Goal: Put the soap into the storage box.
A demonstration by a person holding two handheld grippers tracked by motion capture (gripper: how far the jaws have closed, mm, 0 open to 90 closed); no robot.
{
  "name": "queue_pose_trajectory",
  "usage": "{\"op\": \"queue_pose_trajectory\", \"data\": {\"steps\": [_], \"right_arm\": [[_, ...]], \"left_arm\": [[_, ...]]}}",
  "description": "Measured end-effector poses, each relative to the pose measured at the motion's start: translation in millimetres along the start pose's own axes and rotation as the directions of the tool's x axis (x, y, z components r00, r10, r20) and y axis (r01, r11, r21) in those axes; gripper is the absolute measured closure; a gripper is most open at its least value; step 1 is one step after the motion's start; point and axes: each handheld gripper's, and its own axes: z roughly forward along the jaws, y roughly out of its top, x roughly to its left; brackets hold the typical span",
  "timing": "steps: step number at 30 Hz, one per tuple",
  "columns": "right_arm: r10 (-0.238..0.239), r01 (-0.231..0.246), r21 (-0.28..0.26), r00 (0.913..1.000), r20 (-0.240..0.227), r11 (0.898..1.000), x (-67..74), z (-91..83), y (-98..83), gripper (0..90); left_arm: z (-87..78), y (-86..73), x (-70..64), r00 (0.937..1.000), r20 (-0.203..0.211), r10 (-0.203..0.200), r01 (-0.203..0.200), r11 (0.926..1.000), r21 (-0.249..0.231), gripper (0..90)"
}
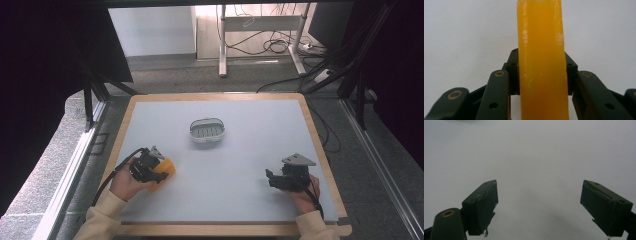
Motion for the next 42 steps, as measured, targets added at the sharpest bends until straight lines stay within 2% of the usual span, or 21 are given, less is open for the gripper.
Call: {"op": "queue_pose_trajectory", "data": {"steps": [14, 27, 32, 38, 42], "right_arm": [[-0.004, 0.004, -0.002, 1.0000, 0.002, 1.000, 0.3, -0.5, 0.2, 15.1], [-0.003, 0.003, -0.001, 1.0000, 0.002, 1.000, 0.3, -0.4, -0.3, 15.1], [0.001, -0.001, -0.013, 1.0000, 0.004, 1.000, -0.2, -3.0, 0.0, 15.2], [0.003, -0.003, -0.018, 1.0000, 0.001, 1.000, 0.0, -3.5, -0.1, 15.1], [0.005, -0.005, -0.020, 1.0000, 0.006, 1.000, -0.3, -3.9, -0.5, 15.1]], "left_arm": [[-19.2, 1.9, -2.1, 0.9998, -0.002, 0.018, -0.018, 0.9984, -0.054, 62.0], [-25.6, 1.6, -0.9, 0.9999, 0.004, 0.017, -0.016, 0.9973, -0.071, 62.0], [-30.8, 4.6, 2.3, 1.0000, 0.004, 0.008, -0.008, 0.9957, -0.093, 62.0], [-31.5, 7.4, 3.6, 1.0000, 0.003, 0.004, -0.004, 0.9954, -0.095, 62.0], [-32.1, 12.0, 4.1, 0.9998, 0.016, 0.012, -0.010, 0.9946, -0.103, 62.0]]}}
